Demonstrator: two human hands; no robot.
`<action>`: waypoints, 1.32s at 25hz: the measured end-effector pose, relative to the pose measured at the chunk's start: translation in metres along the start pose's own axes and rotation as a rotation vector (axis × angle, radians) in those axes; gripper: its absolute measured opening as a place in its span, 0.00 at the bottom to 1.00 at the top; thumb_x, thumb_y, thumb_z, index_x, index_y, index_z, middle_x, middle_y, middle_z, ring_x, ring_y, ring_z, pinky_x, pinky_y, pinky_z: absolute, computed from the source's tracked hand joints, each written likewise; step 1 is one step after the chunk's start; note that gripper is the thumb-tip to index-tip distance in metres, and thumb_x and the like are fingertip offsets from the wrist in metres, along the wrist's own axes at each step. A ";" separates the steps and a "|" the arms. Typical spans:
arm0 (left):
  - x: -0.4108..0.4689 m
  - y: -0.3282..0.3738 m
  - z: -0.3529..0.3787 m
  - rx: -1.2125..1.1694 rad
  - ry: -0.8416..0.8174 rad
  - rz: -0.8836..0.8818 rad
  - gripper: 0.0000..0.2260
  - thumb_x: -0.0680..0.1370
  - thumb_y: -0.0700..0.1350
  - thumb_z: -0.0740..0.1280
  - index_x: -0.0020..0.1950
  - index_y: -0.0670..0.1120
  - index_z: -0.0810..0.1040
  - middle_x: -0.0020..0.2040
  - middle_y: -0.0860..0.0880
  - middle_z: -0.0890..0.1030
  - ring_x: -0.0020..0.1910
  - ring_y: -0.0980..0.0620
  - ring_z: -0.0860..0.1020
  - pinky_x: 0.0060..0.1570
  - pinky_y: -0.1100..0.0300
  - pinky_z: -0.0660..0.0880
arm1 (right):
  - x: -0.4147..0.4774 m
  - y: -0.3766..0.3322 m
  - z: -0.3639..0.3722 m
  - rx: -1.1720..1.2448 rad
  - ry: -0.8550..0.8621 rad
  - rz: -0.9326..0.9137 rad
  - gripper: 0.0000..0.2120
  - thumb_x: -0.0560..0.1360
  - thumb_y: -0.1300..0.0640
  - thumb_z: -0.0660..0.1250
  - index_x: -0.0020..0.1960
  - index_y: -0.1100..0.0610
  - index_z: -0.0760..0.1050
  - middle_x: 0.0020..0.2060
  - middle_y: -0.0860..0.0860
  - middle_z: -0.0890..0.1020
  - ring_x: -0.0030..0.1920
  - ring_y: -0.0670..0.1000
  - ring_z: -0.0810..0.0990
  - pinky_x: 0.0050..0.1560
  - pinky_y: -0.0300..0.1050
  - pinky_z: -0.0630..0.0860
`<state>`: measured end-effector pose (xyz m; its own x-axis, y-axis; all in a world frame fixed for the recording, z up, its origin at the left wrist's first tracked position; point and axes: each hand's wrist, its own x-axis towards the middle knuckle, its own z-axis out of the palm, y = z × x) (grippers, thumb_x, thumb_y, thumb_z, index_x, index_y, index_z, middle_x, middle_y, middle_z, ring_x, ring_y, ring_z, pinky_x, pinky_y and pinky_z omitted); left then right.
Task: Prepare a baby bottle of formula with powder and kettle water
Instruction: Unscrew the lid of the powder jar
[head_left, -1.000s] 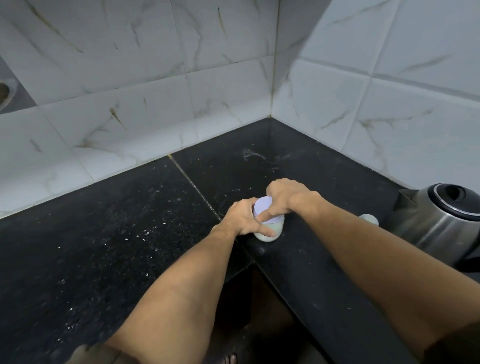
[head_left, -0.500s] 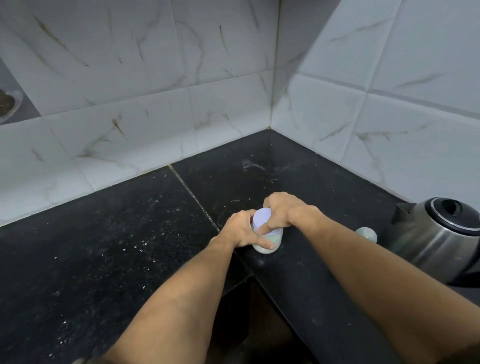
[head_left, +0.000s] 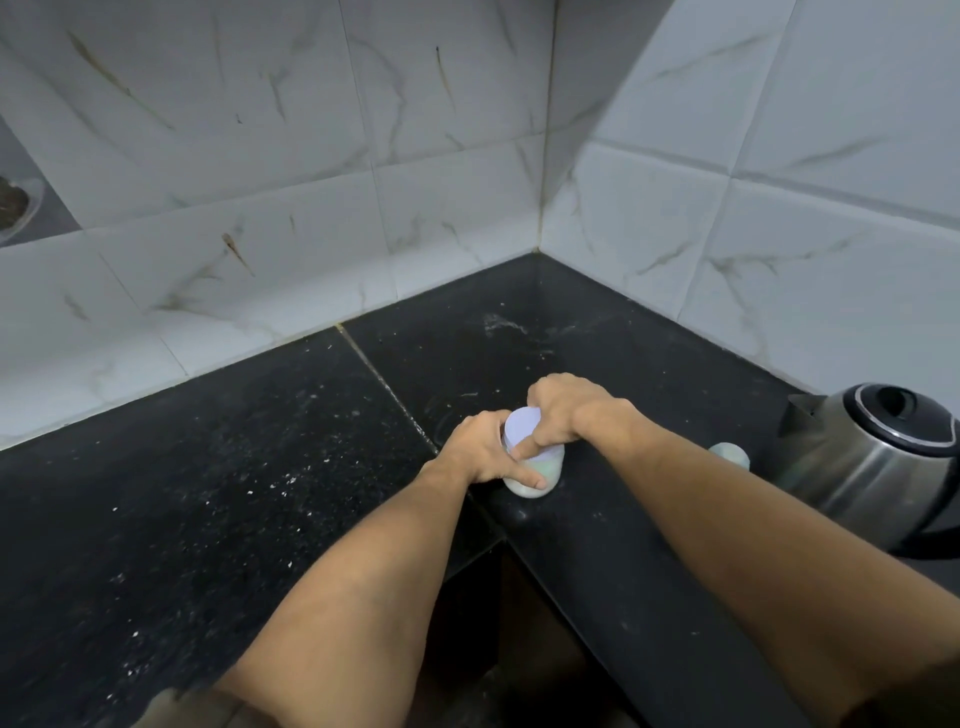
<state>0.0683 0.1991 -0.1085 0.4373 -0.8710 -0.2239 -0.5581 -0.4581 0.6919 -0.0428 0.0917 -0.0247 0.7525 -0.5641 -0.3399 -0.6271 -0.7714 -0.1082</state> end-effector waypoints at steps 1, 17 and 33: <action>-0.001 0.001 -0.001 0.003 0.004 0.003 0.33 0.52 0.59 0.85 0.54 0.57 0.81 0.48 0.58 0.85 0.52 0.54 0.82 0.57 0.51 0.81 | -0.002 0.000 0.001 0.015 -0.001 -0.008 0.30 0.64 0.41 0.81 0.60 0.53 0.79 0.53 0.49 0.80 0.52 0.54 0.81 0.50 0.51 0.81; -0.003 -0.001 0.004 -0.002 -0.003 -0.008 0.34 0.53 0.59 0.86 0.56 0.56 0.81 0.48 0.58 0.85 0.54 0.53 0.82 0.60 0.50 0.80 | 0.001 -0.001 0.011 0.029 -0.006 -0.029 0.31 0.66 0.47 0.83 0.65 0.54 0.78 0.56 0.50 0.81 0.54 0.55 0.81 0.54 0.52 0.82; 0.001 -0.003 0.004 -0.011 -0.007 -0.006 0.32 0.54 0.57 0.87 0.55 0.57 0.81 0.49 0.58 0.85 0.53 0.54 0.82 0.57 0.52 0.80 | 0.002 0.001 0.009 0.026 -0.027 -0.038 0.18 0.67 0.51 0.81 0.54 0.50 0.80 0.50 0.49 0.81 0.53 0.55 0.81 0.51 0.51 0.81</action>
<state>0.0675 0.1993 -0.1136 0.4352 -0.8696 -0.2331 -0.5477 -0.4612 0.6980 -0.0434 0.0924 -0.0340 0.7702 -0.5262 -0.3604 -0.6037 -0.7838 -0.1456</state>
